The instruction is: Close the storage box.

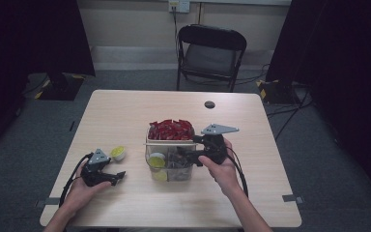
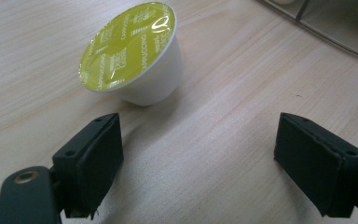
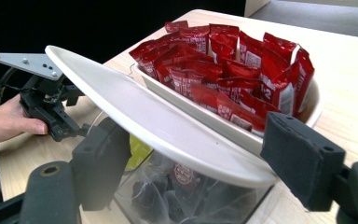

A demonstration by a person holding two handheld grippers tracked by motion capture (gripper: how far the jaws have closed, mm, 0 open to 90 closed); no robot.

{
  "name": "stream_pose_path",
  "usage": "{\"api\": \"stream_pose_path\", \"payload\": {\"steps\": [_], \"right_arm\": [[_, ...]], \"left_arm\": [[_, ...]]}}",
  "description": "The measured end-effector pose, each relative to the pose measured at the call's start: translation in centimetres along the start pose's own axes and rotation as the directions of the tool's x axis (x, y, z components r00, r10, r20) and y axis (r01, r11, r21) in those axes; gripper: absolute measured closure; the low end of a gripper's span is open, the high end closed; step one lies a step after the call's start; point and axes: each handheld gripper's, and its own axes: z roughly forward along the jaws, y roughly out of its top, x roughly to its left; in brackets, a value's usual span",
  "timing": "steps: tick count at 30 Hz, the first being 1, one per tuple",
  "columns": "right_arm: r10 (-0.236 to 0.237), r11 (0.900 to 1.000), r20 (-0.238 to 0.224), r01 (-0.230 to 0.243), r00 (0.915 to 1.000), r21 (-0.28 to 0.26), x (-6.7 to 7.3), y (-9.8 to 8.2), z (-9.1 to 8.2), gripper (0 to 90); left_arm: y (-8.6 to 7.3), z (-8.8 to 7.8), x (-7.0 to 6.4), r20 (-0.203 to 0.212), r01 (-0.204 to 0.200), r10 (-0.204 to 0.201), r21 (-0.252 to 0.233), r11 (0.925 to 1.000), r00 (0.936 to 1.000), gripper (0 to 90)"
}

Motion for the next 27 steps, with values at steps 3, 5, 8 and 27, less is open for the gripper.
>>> {"api": "stream_pose_path", "payload": {"steps": [3, 5, 8, 27], "right_arm": [[-0.001, 1.0, 0.007, 0.001, 1.0, 0.004, 0.2, -0.3, -0.2, 21.7], [-0.003, 1.0, 0.012, 0.003, 0.9999, 0.004, 0.3, -0.4, -0.4, 20.9], [0.003, 1.0, 0.04, -0.003, 0.9992, 0.009, 0.4, -0.6, -0.5, 15.1], [0.011, 0.998, 0.034, -0.013, 0.9994, 0.064, -0.1, -4.3, -0.8, 14.9]], "left_arm": [[0.0, 0.0, 0.0, 0.0, 0.0, 0.0, 0.0, 1.0, 1.0, 15.0], [0.0, 0.0, 0.0, 0.0, 0.0, 0.0, 0.0, 1.0, 1.0, 15.0], [0.0, 0.0, 0.0, 0.0, 0.0, 0.0, 0.0, 1.0, 1.0, 15.0], [0.0, 0.0, 0.0, 0.0, 0.0, 0.0, 0.0, 1.0, 1.0, 15.0]]}}
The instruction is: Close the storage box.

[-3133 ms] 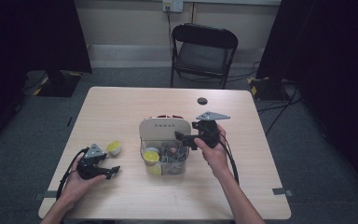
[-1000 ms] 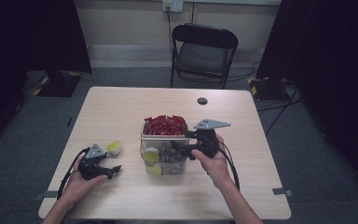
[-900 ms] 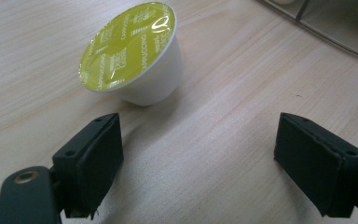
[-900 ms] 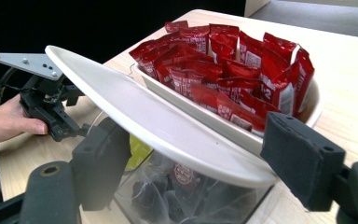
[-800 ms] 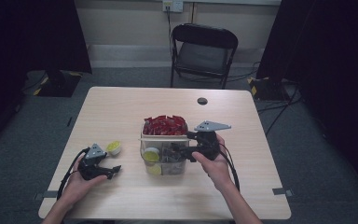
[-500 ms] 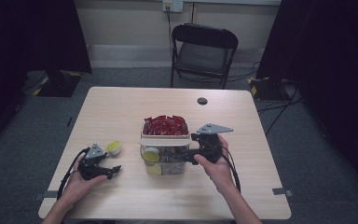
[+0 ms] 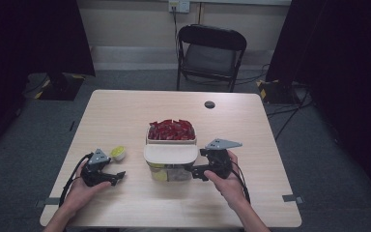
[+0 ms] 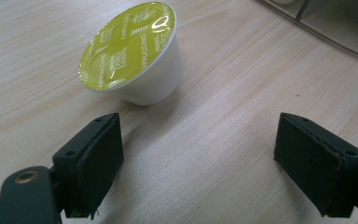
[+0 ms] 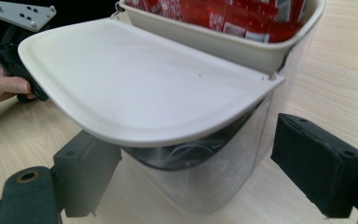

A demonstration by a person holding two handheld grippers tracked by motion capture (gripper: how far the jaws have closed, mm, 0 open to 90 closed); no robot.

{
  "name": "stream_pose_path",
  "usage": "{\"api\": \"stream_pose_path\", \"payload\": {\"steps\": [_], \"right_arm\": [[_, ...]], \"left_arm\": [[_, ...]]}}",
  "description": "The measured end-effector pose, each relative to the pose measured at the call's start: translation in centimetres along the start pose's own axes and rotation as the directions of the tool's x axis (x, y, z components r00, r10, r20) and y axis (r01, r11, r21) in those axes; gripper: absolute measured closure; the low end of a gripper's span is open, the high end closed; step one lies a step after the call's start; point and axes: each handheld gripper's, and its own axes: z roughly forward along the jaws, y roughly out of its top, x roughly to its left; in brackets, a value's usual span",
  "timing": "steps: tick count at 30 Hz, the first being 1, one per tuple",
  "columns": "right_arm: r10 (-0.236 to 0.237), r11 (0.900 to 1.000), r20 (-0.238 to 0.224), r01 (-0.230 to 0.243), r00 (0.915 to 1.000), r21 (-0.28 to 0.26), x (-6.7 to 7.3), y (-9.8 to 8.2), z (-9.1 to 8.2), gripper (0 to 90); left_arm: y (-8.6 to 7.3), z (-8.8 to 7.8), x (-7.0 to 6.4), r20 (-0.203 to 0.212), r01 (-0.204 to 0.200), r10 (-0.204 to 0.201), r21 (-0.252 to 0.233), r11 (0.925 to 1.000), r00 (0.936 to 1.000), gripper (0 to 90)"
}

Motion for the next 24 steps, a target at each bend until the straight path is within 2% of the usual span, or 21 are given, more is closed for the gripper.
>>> {"api": "stream_pose_path", "payload": {"steps": [10, 24], "right_arm": [[0.002, 1.0, 0.001, -0.002, 1.0, 0.014, -0.2, -1.7, 0.1, 15.7], [-0.003, 0.999, 0.015, 0.002, 0.9999, 0.045, -0.6, -2.9, 0.8, 17.2]], "left_arm": [[0.0, 0.0, 0.0, 0.0, 0.0, 0.0, 0.0, 1.0, 1.0, 15.0], [0.0, 0.0, 0.0, 0.0, 0.001, -0.001, 0.0, 1.0, 1.0, 15.0]]}}
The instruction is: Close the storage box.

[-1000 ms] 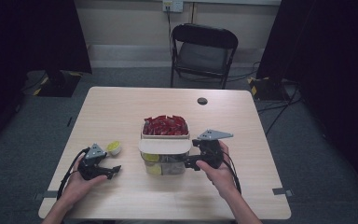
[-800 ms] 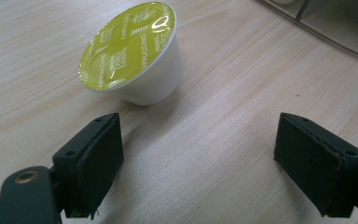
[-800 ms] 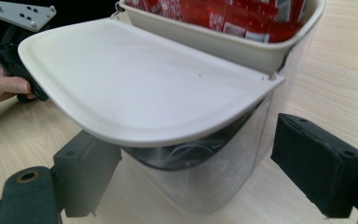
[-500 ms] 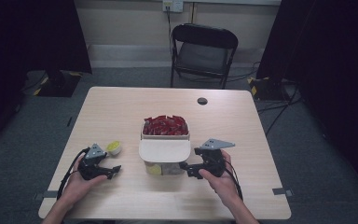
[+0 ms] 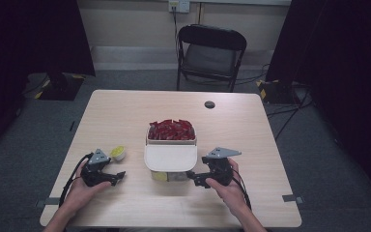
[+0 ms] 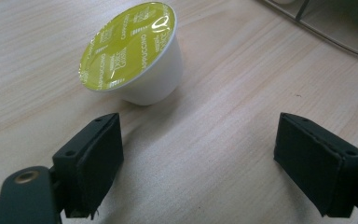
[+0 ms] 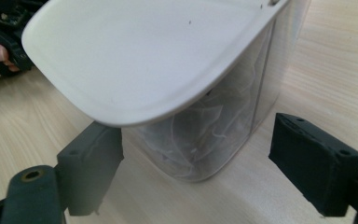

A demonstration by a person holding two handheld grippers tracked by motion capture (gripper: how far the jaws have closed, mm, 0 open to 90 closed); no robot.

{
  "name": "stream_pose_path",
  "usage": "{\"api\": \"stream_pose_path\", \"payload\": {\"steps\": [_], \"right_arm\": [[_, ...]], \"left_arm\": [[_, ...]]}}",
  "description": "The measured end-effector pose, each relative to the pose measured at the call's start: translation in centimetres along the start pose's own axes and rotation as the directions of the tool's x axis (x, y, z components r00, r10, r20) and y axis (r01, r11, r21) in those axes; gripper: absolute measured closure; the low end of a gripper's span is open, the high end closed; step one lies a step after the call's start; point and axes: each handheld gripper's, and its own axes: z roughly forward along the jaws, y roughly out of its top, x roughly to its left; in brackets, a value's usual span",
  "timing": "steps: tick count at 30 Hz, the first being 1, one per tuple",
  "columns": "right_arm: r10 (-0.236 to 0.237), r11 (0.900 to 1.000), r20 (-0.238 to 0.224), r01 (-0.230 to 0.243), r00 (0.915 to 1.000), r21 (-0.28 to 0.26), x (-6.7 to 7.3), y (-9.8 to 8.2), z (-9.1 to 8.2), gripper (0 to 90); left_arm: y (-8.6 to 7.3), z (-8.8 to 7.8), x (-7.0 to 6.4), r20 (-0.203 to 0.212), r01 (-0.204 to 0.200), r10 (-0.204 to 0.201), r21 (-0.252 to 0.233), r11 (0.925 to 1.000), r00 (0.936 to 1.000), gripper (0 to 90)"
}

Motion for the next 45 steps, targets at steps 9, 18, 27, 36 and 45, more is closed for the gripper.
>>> {"api": "stream_pose_path", "payload": {"steps": [9, 18, 27, 36, 45], "right_arm": [[-0.004, 1.0, 0.014, 0.003, 0.9999, 0.003, -0.4, -0.2, -0.6, 17.3], [0.026, 0.999, 0.05, -0.025, 0.9984, -0.036, -1.6, 0.1, -2.6, 17.3], [0.044, 0.997, 0.094, -0.037, 0.9946, -0.073, -3.1, 0.9, -3.7, 16.9], [0.081, 0.996, 0.205, -0.073, 0.9753, -0.046, -6.4, 0.3, -4.2, 15.0], [0.141, 0.99, 0.287, -0.14, 0.9474, -0.025, -9.9, -0.6, -4.2, 14.9]], "left_arm": [[0.0, 0.0, 0.0, 0.0, 0.0, 0.0, 0.0, 1.0, 1.0, 15.0], [0.0, 0.0, 0.0, 0.0, -0.001, 0.001, 0.0, 1.0, 1.0, 15.0], [0.0, 0.0, 0.0, 0.0, 0.0, 0.0, 0.0, 1.0, 1.0, 14.9], [0.0, 0.0, 0.2, -0.011, 0.013, -0.013, -0.001, 0.9999, 0.9999, 15.0], [-0.1, -0.1, 0.6, -0.027, 0.024, -0.024, -0.004, 0.9997, 0.9994, 15.0]]}}
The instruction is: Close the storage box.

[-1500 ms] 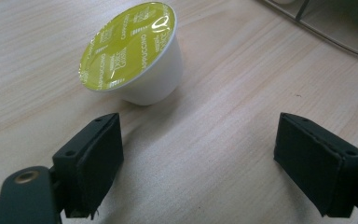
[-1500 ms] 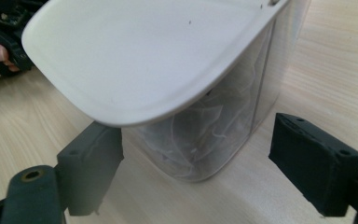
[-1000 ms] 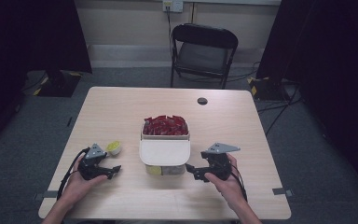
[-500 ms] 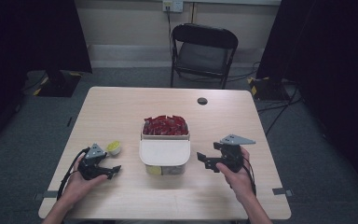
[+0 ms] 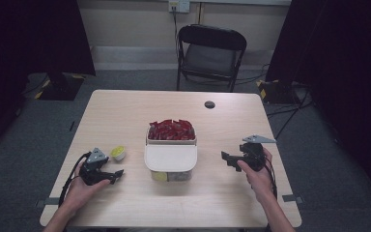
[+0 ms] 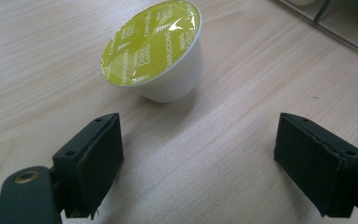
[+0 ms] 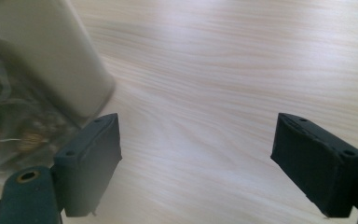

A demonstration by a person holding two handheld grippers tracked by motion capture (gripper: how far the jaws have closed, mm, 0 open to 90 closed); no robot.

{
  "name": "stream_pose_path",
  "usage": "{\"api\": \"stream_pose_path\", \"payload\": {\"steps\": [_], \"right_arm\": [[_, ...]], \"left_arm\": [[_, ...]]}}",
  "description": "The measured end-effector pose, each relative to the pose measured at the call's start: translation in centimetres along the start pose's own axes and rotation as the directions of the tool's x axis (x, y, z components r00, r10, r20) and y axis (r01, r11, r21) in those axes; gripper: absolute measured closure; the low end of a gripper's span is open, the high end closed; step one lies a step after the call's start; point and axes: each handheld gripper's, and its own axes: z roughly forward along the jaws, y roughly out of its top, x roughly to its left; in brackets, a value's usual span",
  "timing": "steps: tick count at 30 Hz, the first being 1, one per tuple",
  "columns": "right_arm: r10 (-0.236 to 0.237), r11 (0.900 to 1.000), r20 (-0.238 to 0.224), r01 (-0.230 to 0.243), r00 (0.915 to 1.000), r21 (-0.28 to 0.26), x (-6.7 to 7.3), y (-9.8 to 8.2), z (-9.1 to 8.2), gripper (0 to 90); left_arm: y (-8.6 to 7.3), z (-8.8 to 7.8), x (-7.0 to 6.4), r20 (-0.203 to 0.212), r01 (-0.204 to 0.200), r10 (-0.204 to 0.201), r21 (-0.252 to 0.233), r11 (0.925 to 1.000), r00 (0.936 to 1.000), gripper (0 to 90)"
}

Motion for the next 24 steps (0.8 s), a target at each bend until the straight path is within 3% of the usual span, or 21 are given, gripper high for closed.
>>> {"api": "stream_pose_path", "payload": {"steps": [7, 15, 21, 24], "right_arm": [[0.029, 0.999, 0.051, -0.031, 0.9983, 0.034, -1.5, -0.3, 0.9, 15.7], [0.043, 0.994, 0.104, -0.053, 0.9936, 0.096, -3.1, -2.5, 2.1, 15.4], [0.035, 0.989, 0.157, -0.057, 0.9869, 0.135, -3.7, -3.6, 2.6, 14.8], [0.011, 0.988, 0.207, -0.042, 0.9782, 0.146, -3.6, -3.9, 3.0, 14.7]], "left_arm": [[0.0, 0.0, 0.1, 0.007, -0.003, 0.003, 0.006, 1.0, 1.0, 14.9], [0.0, 0.0, 0.3, -0.003, 0.006, -0.006, 0.0, 1.0, 1.0, 14.9], [0.0, 0.0, 0.3, -0.007, 0.008, -0.008, 0.002, 1.0, 0.9999, 14.9], [0.0, 0.0, 0.4, -0.008, 0.009, -0.009, 0.002, 1.0, 0.9999, 14.9]]}}
